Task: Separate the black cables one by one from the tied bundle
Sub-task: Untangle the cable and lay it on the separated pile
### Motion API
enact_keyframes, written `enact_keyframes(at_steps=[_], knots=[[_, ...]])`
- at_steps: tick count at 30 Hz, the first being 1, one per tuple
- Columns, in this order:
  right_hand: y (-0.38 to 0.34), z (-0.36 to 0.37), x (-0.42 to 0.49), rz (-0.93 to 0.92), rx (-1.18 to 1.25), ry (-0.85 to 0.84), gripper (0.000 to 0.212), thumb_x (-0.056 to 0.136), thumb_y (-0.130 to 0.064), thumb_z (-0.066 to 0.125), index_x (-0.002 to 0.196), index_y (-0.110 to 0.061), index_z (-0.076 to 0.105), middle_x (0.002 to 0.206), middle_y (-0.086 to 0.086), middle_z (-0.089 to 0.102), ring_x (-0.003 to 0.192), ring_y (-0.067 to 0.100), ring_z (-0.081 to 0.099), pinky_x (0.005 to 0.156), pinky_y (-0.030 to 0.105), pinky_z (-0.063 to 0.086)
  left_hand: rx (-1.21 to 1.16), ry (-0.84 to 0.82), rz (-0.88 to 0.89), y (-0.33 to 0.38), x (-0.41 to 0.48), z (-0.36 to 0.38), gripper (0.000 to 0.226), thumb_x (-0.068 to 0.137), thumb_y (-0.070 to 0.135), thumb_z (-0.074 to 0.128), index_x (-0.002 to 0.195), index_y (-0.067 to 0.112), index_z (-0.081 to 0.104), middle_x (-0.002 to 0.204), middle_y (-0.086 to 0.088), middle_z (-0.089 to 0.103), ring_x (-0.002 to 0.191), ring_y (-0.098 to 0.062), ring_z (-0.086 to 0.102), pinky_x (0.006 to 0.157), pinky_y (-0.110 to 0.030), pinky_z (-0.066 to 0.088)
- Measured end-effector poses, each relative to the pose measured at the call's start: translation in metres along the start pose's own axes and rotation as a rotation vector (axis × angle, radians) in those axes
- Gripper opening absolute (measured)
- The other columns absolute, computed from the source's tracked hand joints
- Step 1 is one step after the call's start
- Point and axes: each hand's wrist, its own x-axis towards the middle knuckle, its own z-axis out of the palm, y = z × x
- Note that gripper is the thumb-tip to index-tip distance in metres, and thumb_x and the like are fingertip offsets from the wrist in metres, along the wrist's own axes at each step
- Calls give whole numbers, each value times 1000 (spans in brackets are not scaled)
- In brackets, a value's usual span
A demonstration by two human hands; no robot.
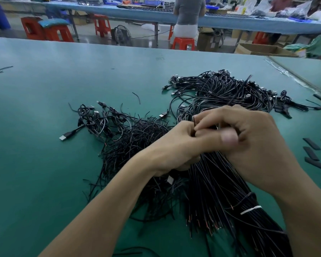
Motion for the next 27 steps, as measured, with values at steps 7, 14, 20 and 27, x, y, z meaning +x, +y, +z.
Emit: enact_keyframes(at_steps=[7,14,20,27], knots=[[1,5,0,-90,-122,1,18,75,-8,84,80,-25,79,73,-18,70,69,-5,65,64,9,45,288,-19,-160,-4,0,-5,60,75,6,84,54,24,31,54,2,27,42,-15,24,41,-20,20],[4,13,-4,18,-193,-24,30,82,-21,75,97,-33,53,78,-17,66,56,-4,54,50,19,28,359,86,-158,-9,4,-1,38,83,5,75,57,11,48,57,3,38,55,-13,34,54,-24,29],[0,20,-3,-36,-275,45,22,88,-18,68,98,-30,52,72,-36,51,60,-7,47,56,18,32,118,128,-189,-5,4,-4,25,74,9,67,56,23,58,45,12,36,38,-5,28,39,-13,25],[11,22,-2,-24,-209,242,25,91,-11,66,99,-29,50,79,-19,56,71,-2,52,64,27,42,-455,63,-148,4,5,0,23,83,-7,45,79,16,43,62,3,36,47,-5,30,39,-14,22]])
